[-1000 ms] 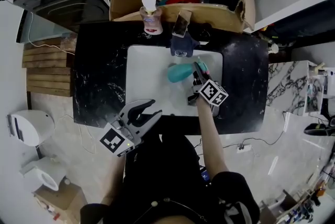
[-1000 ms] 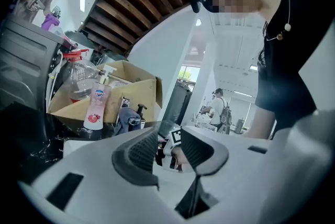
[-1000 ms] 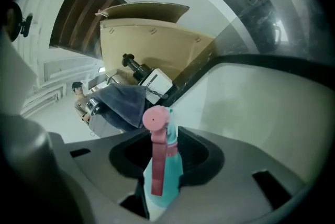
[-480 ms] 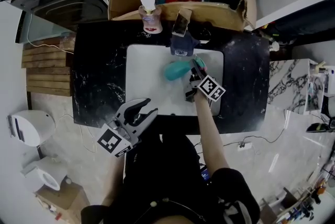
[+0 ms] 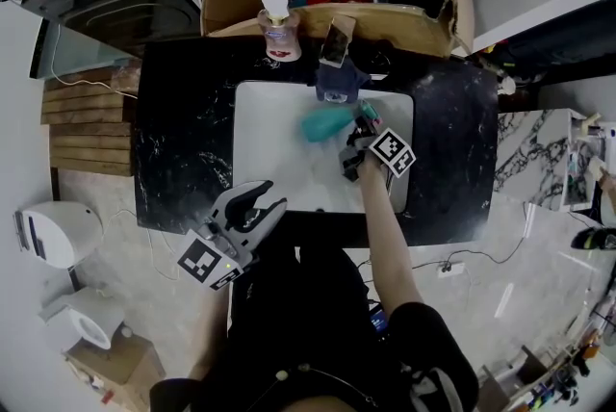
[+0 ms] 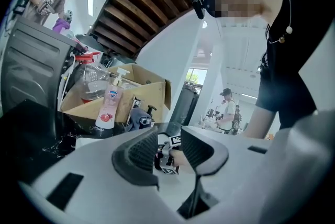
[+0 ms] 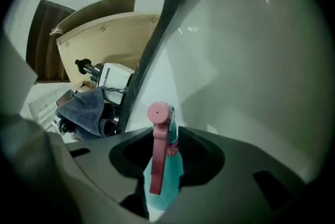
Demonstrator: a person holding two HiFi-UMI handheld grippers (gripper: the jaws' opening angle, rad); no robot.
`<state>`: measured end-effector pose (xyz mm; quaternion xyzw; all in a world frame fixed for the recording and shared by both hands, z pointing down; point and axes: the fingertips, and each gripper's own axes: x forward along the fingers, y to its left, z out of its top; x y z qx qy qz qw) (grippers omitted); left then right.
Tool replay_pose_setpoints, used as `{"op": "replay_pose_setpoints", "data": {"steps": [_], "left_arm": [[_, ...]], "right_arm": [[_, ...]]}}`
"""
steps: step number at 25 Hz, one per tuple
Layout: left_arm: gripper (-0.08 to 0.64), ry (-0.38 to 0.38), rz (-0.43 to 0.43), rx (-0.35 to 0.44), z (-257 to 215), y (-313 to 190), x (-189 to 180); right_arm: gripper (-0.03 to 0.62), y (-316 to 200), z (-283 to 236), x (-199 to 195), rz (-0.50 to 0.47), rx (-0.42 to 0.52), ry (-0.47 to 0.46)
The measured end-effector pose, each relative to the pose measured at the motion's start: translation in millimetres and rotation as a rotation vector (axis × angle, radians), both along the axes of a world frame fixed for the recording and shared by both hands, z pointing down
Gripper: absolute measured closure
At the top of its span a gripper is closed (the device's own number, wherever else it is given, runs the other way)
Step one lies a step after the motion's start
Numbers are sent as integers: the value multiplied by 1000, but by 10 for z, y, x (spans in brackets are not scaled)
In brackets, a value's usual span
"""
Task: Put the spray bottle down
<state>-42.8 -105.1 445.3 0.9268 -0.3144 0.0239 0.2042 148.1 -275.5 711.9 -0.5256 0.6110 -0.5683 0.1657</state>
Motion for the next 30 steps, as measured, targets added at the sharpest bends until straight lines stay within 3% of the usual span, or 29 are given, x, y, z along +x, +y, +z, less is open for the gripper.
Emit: {"op": "replay_pose_setpoints", "data": {"steps": [16, 22, 30], "left_arm": [[437, -18, 3, 2, 23, 39, 80], [437, -27, -9, -1, 39, 42, 41], [437, -28, -17, -5, 55, 3, 37]], "right_arm": [[459, 118, 283, 16, 98, -175, -189], [454, 208, 404, 46, 127, -267, -178], [426, 221, 482, 67, 151, -306, -176]]}}
